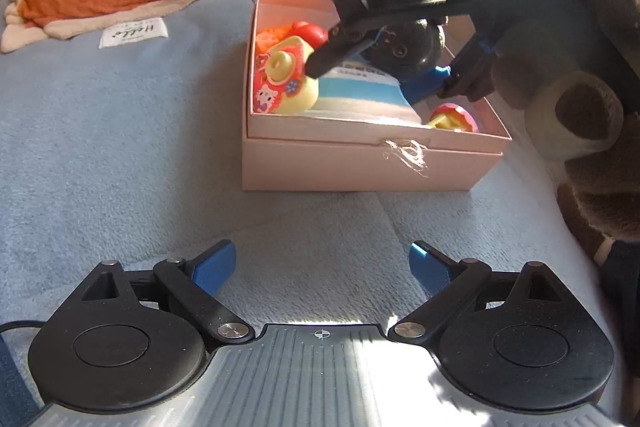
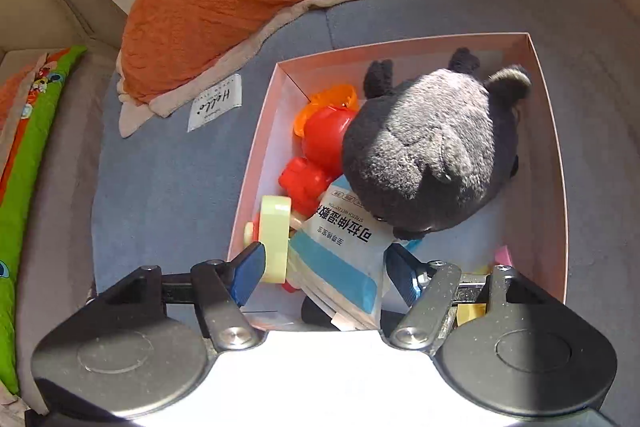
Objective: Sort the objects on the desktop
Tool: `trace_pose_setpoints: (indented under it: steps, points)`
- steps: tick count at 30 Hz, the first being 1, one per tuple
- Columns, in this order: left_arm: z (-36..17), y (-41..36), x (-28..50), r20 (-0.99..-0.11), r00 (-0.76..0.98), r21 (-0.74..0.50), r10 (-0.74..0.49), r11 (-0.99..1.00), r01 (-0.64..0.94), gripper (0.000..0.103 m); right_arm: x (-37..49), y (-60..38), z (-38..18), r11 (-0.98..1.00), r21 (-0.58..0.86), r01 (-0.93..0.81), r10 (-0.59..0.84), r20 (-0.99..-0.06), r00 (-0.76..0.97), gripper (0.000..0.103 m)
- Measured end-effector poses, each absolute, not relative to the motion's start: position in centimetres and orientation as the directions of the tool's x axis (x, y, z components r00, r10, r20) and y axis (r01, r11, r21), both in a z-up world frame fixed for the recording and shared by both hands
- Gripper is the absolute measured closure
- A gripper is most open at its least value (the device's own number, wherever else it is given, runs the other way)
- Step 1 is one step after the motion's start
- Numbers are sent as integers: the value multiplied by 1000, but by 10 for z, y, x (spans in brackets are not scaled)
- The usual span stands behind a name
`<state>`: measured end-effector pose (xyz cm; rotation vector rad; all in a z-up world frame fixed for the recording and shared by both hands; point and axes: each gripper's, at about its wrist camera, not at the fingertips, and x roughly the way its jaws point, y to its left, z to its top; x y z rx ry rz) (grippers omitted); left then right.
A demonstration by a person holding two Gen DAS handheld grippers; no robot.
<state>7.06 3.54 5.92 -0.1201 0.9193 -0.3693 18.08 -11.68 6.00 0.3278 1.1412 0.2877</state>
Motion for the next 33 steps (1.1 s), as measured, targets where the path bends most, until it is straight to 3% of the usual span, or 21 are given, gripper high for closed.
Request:
trace_pose_setpoints:
  steps: [8, 13, 16, 18, 23, 26, 29, 32, 33]
  points:
    - [63, 38, 69, -745, 563, -262, -357, 934, 245, 6, 173, -152, 93, 932, 359, -54, 341, -816, 467, 39]
    - [63, 39, 71, -750, 571, -245, -333, 943, 227, 6, 158, -172, 120, 917, 386, -101, 375, -746, 550, 39]
    - [62, 38, 72, -753, 570, -240, -328, 944, 226, 6, 161, -182, 132, 933, 357, -52, 308, -714, 628, 39]
    - [61, 37, 72, -755, 568, -238, -329, 944, 230, 6, 172, -185, 129, 943, 334, -18, 266, -717, 644, 39]
    - [60, 37, 73, -759, 568, -230, -319, 947, 225, 6, 190, -177, 86, 952, 305, 27, 240, -796, 555, 53]
    - [60, 39, 73, -756, 572, -233, -317, 948, 217, 6, 174, -163, 66, 970, 243, 0, 204, -813, 545, 41]
    - [60, 38, 73, -755, 577, -229, -312, 949, 215, 4, 164, -156, 64, 982, 181, -47, 177, -815, 552, 41]
    - [57, 37, 71, -756, 592, -193, -281, 959, 209, 2, 151, -168, 82, 967, 253, -27, 222, -784, 579, 41]
    - [56, 37, 70, -755, 599, -179, -267, 962, 204, 2, 140, -172, 90, 966, 259, -17, 216, -764, 608, 36]
